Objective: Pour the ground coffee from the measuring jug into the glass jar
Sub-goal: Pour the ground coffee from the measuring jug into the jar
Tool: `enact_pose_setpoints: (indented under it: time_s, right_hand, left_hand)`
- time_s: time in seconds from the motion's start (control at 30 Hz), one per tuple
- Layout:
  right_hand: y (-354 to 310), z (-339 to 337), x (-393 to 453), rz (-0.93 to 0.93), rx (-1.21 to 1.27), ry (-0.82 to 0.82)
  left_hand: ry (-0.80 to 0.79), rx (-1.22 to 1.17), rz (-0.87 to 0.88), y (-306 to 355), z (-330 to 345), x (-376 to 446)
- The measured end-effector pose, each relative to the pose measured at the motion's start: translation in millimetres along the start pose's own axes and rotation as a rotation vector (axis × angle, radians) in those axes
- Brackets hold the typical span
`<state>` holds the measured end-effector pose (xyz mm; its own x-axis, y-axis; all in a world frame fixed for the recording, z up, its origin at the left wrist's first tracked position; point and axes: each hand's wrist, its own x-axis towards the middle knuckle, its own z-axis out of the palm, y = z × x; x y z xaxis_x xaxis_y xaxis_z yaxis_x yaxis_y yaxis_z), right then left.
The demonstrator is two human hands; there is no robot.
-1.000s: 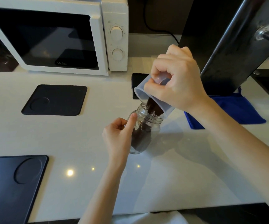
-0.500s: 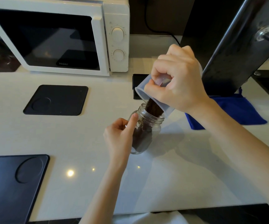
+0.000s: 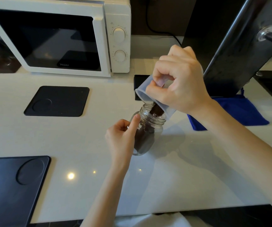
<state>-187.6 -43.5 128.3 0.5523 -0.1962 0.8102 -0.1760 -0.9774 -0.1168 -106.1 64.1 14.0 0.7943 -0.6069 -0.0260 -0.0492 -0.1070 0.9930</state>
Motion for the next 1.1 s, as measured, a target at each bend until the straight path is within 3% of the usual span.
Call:
enact_pose_setpoints:
  time_s: [1.1]
  right_hand:
    - [-5.9, 3.1, 2.1, -0.140, -0.054, -0.053]
  left_hand:
    - [0.016, -0.011, 0.001, -0.7, 2.7, 0.2]
